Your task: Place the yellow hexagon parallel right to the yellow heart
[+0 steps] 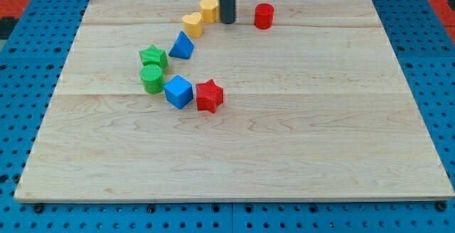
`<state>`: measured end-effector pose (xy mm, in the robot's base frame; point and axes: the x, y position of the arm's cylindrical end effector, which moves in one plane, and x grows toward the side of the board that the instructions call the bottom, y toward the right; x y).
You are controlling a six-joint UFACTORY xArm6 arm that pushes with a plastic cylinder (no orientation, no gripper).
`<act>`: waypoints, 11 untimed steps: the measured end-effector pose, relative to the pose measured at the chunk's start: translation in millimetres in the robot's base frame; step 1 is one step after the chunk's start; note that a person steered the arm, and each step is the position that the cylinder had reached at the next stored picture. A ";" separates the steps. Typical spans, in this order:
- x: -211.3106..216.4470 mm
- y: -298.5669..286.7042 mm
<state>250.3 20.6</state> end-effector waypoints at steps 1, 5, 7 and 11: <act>-42.5 -31.3; -20.3 -78.5; -53.9 -31.3; -28.9 46.8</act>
